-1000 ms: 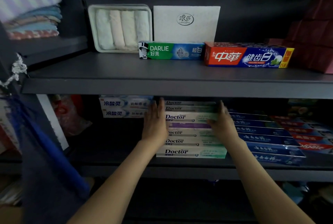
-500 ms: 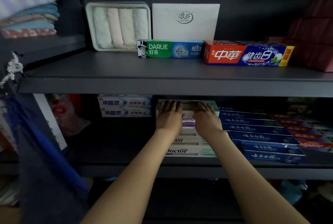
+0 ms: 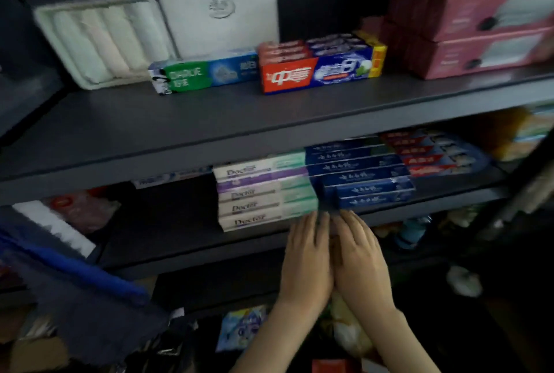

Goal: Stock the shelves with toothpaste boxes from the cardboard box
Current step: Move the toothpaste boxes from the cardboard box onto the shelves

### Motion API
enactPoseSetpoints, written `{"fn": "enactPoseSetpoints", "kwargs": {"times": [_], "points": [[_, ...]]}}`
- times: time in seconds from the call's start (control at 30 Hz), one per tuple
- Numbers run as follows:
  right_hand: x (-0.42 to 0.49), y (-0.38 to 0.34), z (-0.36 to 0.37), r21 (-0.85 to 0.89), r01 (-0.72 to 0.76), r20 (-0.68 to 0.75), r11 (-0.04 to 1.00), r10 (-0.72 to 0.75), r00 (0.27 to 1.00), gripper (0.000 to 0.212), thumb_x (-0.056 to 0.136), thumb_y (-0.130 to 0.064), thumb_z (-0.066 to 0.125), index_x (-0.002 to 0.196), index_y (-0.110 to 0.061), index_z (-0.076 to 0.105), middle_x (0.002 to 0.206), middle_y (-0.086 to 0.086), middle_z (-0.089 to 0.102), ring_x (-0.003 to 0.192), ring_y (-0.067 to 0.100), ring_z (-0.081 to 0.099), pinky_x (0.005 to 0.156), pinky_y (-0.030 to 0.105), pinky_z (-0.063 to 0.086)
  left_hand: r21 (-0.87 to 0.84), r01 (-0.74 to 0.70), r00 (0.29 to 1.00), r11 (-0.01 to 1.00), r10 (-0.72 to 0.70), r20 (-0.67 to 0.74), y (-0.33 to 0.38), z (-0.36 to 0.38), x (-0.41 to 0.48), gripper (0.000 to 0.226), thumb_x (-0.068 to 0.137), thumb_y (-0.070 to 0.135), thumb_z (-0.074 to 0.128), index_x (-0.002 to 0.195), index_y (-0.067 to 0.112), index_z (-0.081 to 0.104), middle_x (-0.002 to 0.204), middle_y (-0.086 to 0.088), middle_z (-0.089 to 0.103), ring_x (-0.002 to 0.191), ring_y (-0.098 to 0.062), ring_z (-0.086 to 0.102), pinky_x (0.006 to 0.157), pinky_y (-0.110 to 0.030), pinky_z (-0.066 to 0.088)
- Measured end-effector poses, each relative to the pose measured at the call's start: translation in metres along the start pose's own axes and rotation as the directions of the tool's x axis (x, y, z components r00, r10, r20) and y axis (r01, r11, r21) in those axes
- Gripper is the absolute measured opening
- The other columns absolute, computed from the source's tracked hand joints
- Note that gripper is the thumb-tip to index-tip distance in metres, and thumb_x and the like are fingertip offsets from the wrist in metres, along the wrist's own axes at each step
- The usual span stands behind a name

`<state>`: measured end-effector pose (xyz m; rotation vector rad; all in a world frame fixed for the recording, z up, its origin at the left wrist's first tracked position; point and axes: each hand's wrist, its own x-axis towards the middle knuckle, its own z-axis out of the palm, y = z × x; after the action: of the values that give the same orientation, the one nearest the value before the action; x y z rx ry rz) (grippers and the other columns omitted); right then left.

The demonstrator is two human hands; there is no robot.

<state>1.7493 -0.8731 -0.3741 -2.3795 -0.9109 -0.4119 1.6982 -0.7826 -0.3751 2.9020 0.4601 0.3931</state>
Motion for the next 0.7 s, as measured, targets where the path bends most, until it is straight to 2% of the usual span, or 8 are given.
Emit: {"fn": "enactPoseSetpoints", "kwargs": {"times": [0.13, 0.27, 0.33, 0.37, 0.43, 0.5, 0.57, 0.7], "points": [[-0.066, 0.054, -0.046, -0.023, -0.237, 0.037, 0.971, 0.238, 0.971, 0.049, 0.079, -0.022, 0.041, 0.117, 0.001, 0.062, 0.12, 0.016, 0.062, 0.119, 0.027, 0.05, 0.102, 0.03, 0.029, -0.105, -0.142, 0.954, 0.984, 0.165, 0.252, 0.08, 0.029, -0.023, 0.049, 0.081, 0.025, 0.039, 0.12, 0.013, 0.066, 0.122, -0.006, 0.065, 0.112, -0.018, 0.063, 0.092, -0.033, 0.051], [-0.155, 0.111, -0.081, -0.122, -0.531, 0.018, 0.838, 0.537, 0.843, 0.045, 0.083, -0.021, 0.041, 0.118, -0.003, 0.063, 0.118, 0.013, 0.064, 0.114, 0.027, 0.056, 0.1, 0.031, 0.037, -0.224, -0.249, 0.828, 0.942, 0.327, 0.456, 0.164, 0.07, -0.061, 0.049, 0.081, 0.029, 0.038, 0.117, 0.013, 0.067, 0.117, -0.006, 0.067, 0.104, -0.018, 0.066, 0.083, -0.03, 0.054], [-0.21, 0.137, -0.091, -0.164, -0.673, 0.032, 0.721, 0.686, 0.727, 0.04, 0.084, -0.019, 0.048, 0.117, -0.004, 0.064, 0.117, 0.011, 0.065, 0.112, 0.026, 0.06, 0.096, 0.034, 0.046, -0.271, -0.276, 0.751, 0.922, 0.383, 0.538, 0.203, 0.094, -0.092, 0.051, 0.086, 0.034, 0.035, 0.121, 0.011, 0.065, 0.12, -0.009, 0.066, 0.105, -0.021, 0.066, 0.084, -0.03, 0.053], [-0.24, 0.149, -0.094, -0.173, -0.733, 0.037, 0.658, 0.748, 0.662, 0.038, 0.083, -0.017, 0.054, 0.117, -0.004, 0.064, 0.117, 0.011, 0.066, 0.111, 0.027, 0.061, 0.095, 0.036, 0.048, -0.309, -0.284, 0.685, 0.908, 0.418, 0.597, 0.221, 0.107, -0.109, 0.053, 0.091, 0.036, 0.033, 0.13, 0.01, 0.058, 0.129, -0.012, 0.06, 0.114, -0.025, 0.061, 0.092, -0.032, 0.05], [-0.303, 0.166, -0.1, -0.167, -0.825, 0.06, 0.54, 0.84, 0.539, 0.037, 0.081, -0.012, 0.066, 0.117, -0.002, 0.064, 0.116, 0.012, 0.065, 0.11, 0.028, 0.061, 0.094, 0.038, 0.049, -0.366, -0.34, 0.536, 0.866, 0.498, 0.682, 0.252, 0.133, -0.146, 0.054, 0.1, 0.038, 0.031, 0.148, 0.013, 0.032, 0.153, -0.01, 0.033, 0.139, -0.025, 0.034, 0.111, -0.034, 0.03], [-0.368, 0.177, -0.102, -0.165, -0.886, 0.098, 0.434, 0.901, 0.423, 0.042, 0.079, -0.01, 0.072, 0.119, -0.002, 0.062, 0.116, 0.013, 0.065, 0.109, 0.029, 0.062, 0.092, 0.039, 0.05, -0.404, -0.376, 0.416, 0.834, 0.542, 0.731, 0.276, 0.163, -0.186, 0.058, 0.102, 0.04, 0.031, 0.153, 0.018, 0.016, 0.159, -0.004, 0.015, 0.146, -0.019, 0.015, 0.117, -0.032, 0.016], [-0.432, 0.181, -0.099, -0.157, -0.934, 0.134, 0.322, 0.944, 0.303, 0.045, 0.083, -0.012, 0.069, 0.125, -0.004, 0.058, 0.123, 0.012, 0.061, 0.115, 0.028, 0.058, 0.097, 0.038, 0.047, -0.408, -0.43, 0.325, 0.805, 0.56, 0.762, 0.295, 0.193, -0.226, 0.062, 0.101, 0.044, 0.032, 0.153, 0.019, 0.011, 0.16, -0.003, 0.01, 0.146, -0.017, 0.01, 0.117, -0.03, 0.012], [-0.549, 0.184, -0.075, -0.194, -0.977, 0.214, 0.089, 0.976, 0.047, 0.052, 0.099, -0.027, 0.045, 0.148, -0.016, 0.031, 0.15, -0.002, 0.034, 0.14, 0.014, 0.028, 0.115, 0.027, 0.02, -0.439, -0.512, 0.086, 0.738, 0.553, 0.829, 0.315, 0.255, -0.306, 0.069, 0.099, 0.052, 0.031, 0.154, 0.022, 0.002, 0.161, 0.002, 0.001, 0.147, -0.015, 0.002, 0.119, -0.031, 0.009]]}}
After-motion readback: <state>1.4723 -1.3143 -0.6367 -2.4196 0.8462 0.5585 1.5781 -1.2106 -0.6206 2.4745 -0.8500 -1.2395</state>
